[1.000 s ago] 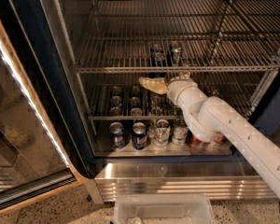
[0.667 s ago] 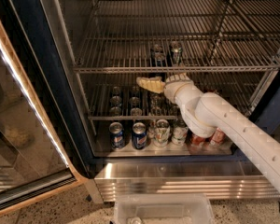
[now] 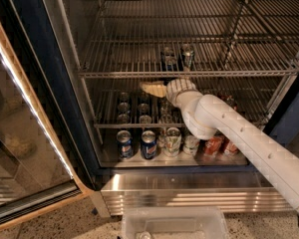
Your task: Pick pepsi can from middle shelf of fridge
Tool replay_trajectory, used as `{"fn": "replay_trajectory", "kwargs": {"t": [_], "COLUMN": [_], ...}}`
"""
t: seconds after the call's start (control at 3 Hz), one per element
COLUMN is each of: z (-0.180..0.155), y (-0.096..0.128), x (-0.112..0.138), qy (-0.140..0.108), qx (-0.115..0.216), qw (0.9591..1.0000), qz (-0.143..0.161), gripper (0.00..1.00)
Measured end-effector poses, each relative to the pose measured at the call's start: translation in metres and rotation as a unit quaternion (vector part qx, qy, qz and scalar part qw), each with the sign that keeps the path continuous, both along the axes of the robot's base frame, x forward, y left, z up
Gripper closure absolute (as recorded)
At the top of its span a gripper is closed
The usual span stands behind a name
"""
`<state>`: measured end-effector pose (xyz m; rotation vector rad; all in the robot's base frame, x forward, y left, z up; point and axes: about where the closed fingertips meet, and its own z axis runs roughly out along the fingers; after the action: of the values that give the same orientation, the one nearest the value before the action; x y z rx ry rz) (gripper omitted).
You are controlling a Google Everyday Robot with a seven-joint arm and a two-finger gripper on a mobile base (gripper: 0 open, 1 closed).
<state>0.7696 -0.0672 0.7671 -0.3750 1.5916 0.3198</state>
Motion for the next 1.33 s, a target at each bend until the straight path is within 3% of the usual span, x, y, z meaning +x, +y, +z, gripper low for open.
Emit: {"fn": "replay_trajectory", "kwargs": {"t": [0.33,0.67,1.0,1.33], "z": [0.0,0.0,-0.001,-0.003], "y": [0.0,-0.003,-0.007,-0.012], "x": [0.007,0.012,0.017,0.022], "qy": [-0.001,0.0,0.0,0.003], "qx": [0.004,0.006,0.005,0.005], "qw": [1.0,0.9997,0.9992,0.9981], "qz": [-0.008,-0.023,-0.04,-0.061], "gripper": [0.06,0.22,0.26,0.23]}}
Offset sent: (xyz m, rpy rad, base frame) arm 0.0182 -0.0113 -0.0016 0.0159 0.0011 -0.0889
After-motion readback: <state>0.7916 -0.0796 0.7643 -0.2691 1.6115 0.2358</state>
